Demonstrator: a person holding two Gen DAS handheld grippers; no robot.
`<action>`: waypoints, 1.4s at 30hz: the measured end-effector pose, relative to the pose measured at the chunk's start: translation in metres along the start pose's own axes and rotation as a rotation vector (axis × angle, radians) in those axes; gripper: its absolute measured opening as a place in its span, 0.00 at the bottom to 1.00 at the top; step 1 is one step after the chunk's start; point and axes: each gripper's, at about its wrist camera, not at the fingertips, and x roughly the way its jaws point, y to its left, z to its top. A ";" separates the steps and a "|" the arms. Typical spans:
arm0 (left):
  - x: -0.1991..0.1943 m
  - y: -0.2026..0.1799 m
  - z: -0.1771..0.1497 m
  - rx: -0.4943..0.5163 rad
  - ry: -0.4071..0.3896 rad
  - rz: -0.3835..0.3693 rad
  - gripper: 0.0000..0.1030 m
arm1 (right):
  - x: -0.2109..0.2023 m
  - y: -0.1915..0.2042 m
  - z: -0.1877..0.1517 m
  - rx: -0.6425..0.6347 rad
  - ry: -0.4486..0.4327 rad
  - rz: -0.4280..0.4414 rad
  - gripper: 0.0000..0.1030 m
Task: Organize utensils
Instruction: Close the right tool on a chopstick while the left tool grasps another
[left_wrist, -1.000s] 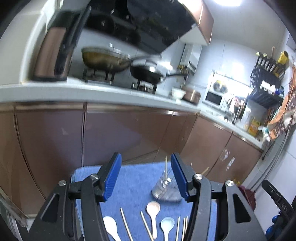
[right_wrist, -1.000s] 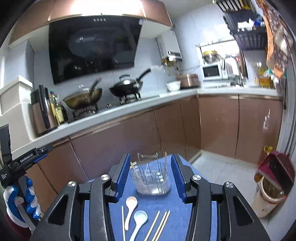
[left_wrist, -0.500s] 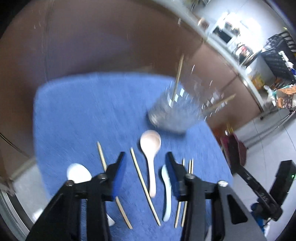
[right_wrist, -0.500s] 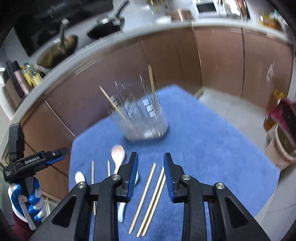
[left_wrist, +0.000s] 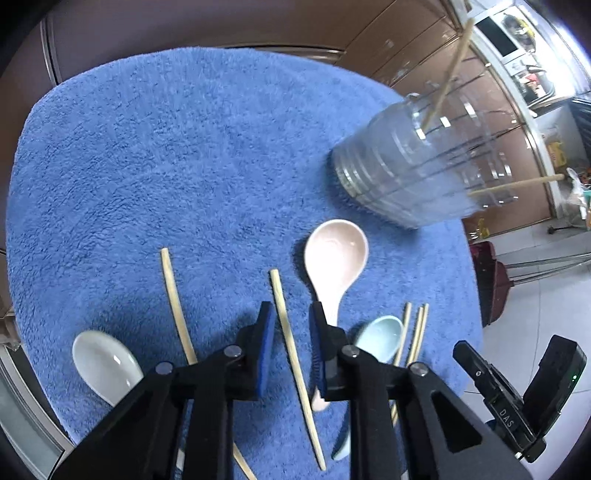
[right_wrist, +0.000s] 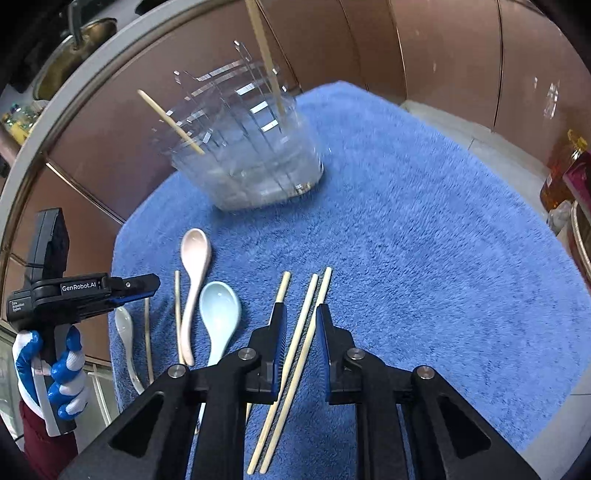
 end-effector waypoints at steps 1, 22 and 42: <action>0.004 0.001 0.002 -0.004 0.008 0.011 0.16 | 0.005 -0.001 0.002 0.003 0.012 -0.006 0.14; 0.039 -0.019 0.009 -0.019 0.068 0.095 0.10 | 0.067 0.008 0.023 -0.045 0.154 -0.143 0.12; 0.038 -0.008 0.011 -0.080 0.072 0.080 0.05 | 0.077 0.025 0.031 -0.071 0.209 -0.170 0.08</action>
